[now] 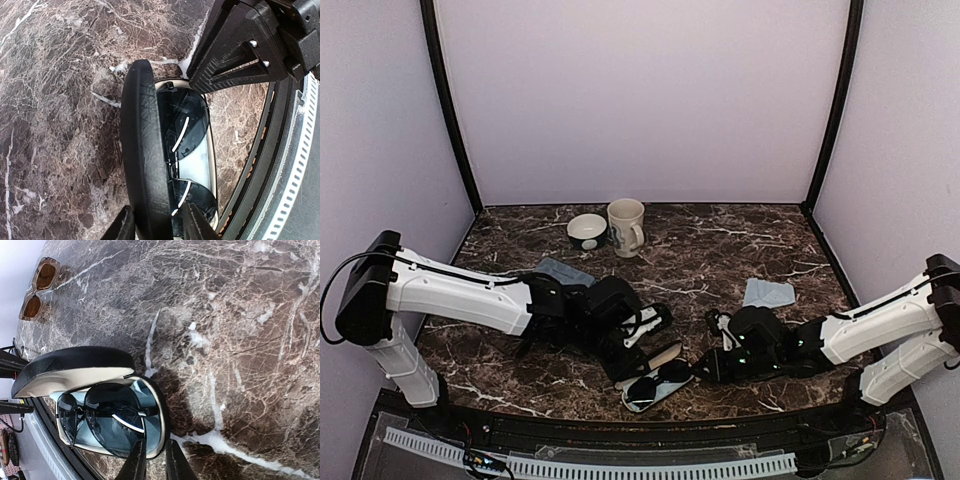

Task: Organize the sunglasses
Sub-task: Close the case with sunglasses at the center of the board.

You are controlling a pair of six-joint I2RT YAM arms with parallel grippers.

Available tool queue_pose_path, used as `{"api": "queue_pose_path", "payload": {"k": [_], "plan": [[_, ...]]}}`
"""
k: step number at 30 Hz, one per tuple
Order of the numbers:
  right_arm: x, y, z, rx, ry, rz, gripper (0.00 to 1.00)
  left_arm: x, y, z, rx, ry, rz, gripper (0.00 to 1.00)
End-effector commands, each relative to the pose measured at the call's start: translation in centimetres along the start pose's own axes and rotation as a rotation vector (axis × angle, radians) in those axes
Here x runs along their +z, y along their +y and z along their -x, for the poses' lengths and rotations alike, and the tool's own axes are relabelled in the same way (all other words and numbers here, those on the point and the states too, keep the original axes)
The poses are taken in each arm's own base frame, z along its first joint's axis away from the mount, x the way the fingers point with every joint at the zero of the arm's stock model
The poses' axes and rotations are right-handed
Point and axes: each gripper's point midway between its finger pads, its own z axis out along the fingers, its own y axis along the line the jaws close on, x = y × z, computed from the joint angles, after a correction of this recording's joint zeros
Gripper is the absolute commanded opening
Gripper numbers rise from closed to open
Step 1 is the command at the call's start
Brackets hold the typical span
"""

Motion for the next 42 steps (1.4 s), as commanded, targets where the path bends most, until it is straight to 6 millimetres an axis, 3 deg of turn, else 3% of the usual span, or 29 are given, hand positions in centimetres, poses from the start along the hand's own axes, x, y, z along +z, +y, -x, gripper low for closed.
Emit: {"api": "queue_pose_path", "payload": {"k": [1,29,42], "plan": [[0.1,-0.1,0.3,0.018,-0.018,0.013,0.15,-0.1,-0.7,0.5,0.022,-0.001,-0.009,0.33],[1.1,-0.5,0.0,0.038,-0.009,0.014,0.14,0.9,-2.3,0.0,0.062,0.024,-0.038,0.34],[1.1,-0.7,0.0,0.042,-0.006,-0.003,0.06,1.8,-3.5,-0.7,0.102,0.056,-0.039,0.34]]}}
